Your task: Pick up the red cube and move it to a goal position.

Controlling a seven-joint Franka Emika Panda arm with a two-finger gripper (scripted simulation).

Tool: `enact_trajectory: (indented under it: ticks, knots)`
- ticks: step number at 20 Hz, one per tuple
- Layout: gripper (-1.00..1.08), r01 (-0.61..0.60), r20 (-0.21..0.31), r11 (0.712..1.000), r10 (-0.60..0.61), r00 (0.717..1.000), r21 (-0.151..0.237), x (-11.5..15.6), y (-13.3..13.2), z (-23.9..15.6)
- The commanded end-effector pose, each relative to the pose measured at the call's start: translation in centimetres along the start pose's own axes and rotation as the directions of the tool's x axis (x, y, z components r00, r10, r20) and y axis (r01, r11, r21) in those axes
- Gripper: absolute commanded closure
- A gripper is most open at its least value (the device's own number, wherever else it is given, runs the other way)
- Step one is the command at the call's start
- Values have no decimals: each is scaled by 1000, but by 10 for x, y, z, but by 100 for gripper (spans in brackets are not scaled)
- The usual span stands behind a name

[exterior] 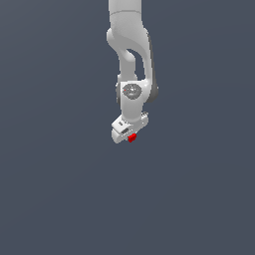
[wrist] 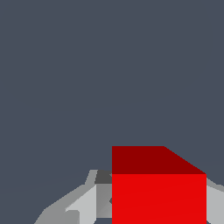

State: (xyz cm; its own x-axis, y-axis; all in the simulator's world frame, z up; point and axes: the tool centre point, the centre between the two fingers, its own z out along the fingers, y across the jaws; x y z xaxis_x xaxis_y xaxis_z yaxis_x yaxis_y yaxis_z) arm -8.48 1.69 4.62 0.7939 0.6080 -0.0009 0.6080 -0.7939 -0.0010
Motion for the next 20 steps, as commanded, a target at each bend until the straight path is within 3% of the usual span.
enact_trajectory:
  ticks: [1,20]
  knots:
    - [108,0,-1,1000,0,1000,0,4,6,-14]
    - [108,0,-2,1000,0,1000,0,51,66,-154]
